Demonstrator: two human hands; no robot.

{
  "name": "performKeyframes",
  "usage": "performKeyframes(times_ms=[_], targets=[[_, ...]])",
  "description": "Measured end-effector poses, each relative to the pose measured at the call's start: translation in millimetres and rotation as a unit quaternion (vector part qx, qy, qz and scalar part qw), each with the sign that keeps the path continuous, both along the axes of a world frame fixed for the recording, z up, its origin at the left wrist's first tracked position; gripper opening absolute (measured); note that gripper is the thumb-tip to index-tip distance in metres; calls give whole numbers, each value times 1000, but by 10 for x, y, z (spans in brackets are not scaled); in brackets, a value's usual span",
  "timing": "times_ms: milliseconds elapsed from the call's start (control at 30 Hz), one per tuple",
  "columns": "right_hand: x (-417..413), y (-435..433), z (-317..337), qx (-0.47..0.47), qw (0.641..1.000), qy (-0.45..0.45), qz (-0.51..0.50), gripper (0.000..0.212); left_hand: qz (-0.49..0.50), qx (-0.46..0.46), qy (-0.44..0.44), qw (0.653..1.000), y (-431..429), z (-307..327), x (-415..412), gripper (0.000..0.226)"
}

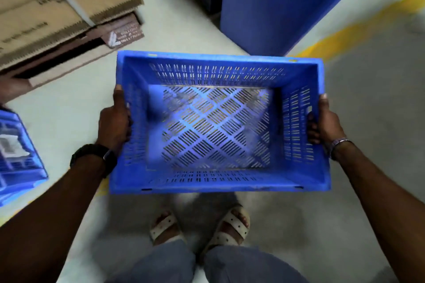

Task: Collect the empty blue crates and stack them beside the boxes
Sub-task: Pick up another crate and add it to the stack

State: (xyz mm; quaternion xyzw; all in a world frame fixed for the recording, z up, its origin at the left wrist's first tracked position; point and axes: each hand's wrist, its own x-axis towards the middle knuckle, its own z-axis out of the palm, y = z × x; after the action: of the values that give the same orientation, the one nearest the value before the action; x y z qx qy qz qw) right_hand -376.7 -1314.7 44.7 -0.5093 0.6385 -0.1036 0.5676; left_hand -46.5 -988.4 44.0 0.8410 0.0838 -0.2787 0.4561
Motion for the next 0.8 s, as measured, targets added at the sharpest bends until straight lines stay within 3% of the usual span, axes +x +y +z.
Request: performKeyframes(times_ms=[200, 333, 467, 533, 633, 800], targets=[[736, 209, 2014, 10, 998, -26, 62, 73, 51, -8, -3, 999, 594, 1972, 328, 71], [1326, 583, 3485, 5, 992, -37, 119, 67, 108, -30, 2, 994, 1221, 3532, 495, 60], [1935, 1114, 4554, -13, 983, -55, 177, 71, 142, -65, -23, 987, 2018, 4644, 621, 59], [2239, 1405, 4903, -19, 977, -62, 205, 71, 167, -65, -37, 983, 2449, 5014, 686, 61], [2713, 1921, 5238, -46, 963, -57, 258, 90, 199, -63, -56, 976, 3175, 5438, 817, 63], [3461, 3124, 5620, -45, 942, -81, 324, 64, 239, -42, -83, 966, 4474, 5805, 1105, 67]])
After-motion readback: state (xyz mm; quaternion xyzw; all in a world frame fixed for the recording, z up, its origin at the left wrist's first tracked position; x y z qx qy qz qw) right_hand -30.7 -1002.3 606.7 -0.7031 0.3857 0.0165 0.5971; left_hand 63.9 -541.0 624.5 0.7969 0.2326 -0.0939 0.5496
